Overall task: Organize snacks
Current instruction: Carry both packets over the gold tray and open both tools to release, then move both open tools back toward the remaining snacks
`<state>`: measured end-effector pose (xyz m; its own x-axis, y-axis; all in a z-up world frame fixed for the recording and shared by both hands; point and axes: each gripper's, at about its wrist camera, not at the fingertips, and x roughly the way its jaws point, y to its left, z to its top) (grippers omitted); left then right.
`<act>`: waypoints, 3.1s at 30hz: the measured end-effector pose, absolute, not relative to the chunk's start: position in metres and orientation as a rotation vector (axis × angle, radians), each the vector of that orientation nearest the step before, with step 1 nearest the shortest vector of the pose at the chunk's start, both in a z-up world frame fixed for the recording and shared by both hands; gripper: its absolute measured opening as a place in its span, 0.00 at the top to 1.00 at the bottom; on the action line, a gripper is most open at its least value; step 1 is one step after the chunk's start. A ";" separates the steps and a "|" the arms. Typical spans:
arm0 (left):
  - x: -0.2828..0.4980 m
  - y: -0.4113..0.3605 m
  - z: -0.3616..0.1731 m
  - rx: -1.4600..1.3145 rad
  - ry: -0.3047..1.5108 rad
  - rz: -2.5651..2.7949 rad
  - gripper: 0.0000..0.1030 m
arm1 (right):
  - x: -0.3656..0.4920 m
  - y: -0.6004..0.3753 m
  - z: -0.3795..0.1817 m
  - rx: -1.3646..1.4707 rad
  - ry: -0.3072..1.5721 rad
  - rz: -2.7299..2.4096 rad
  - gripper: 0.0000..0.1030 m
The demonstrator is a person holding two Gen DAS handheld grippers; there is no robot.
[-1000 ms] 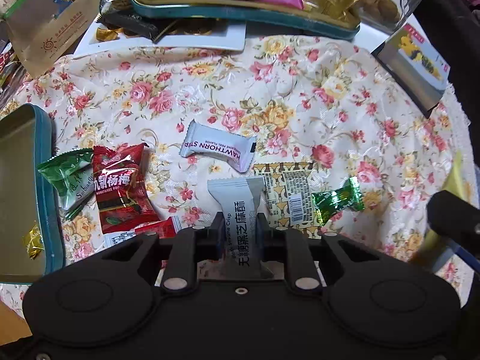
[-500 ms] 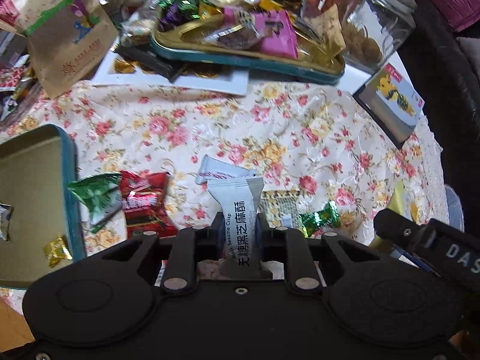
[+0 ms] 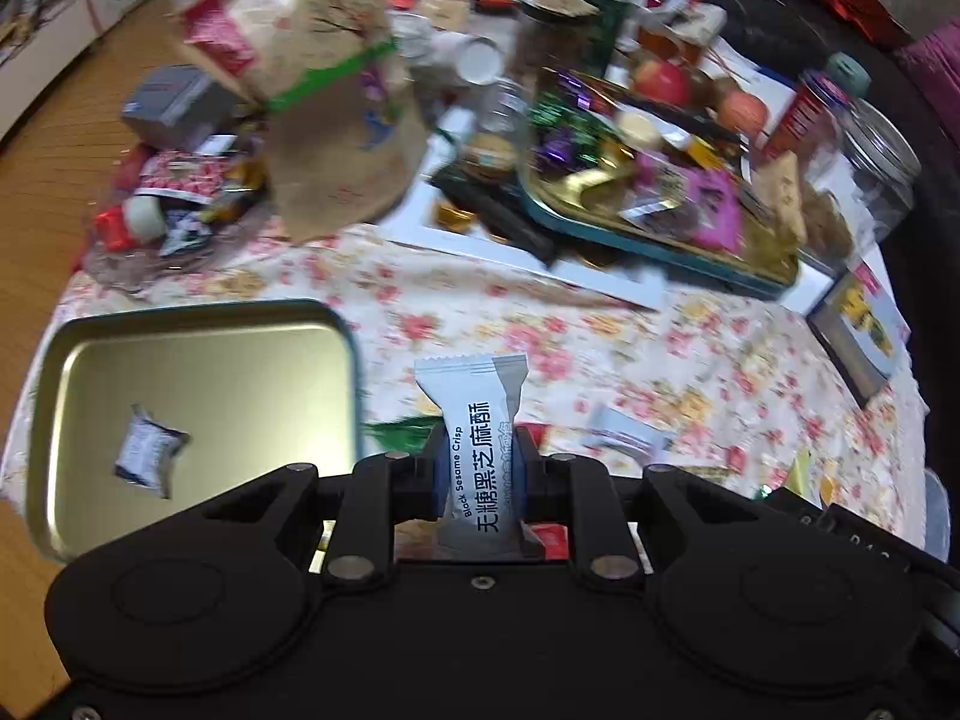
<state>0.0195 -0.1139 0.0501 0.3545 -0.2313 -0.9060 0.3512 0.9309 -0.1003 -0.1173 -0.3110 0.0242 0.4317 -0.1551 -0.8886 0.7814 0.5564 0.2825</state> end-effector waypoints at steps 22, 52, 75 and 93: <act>0.065 0.050 0.046 0.059 1.134 -0.012 0.73 | -0.026 -0.123 0.022 0.518 0.995 -0.120 0.67; 0.058 0.051 0.050 0.133 1.058 -0.044 0.72 | -0.010 -0.103 0.019 0.526 0.976 -0.059 0.64; 0.023 -0.060 0.036 0.245 1.167 -0.315 0.72 | -0.067 -0.225 -0.016 0.568 1.060 -0.397 0.64; -0.007 -0.143 0.026 0.301 1.224 -0.451 0.72 | -0.144 -0.345 -0.041 0.726 1.040 -0.763 0.64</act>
<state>-0.0067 -0.1434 0.0257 0.2693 -0.1696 -0.9480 0.4864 0.8735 -0.0181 -0.1445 -0.3453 -0.0412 0.3091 -0.1995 -0.9299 0.8269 0.5393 0.1591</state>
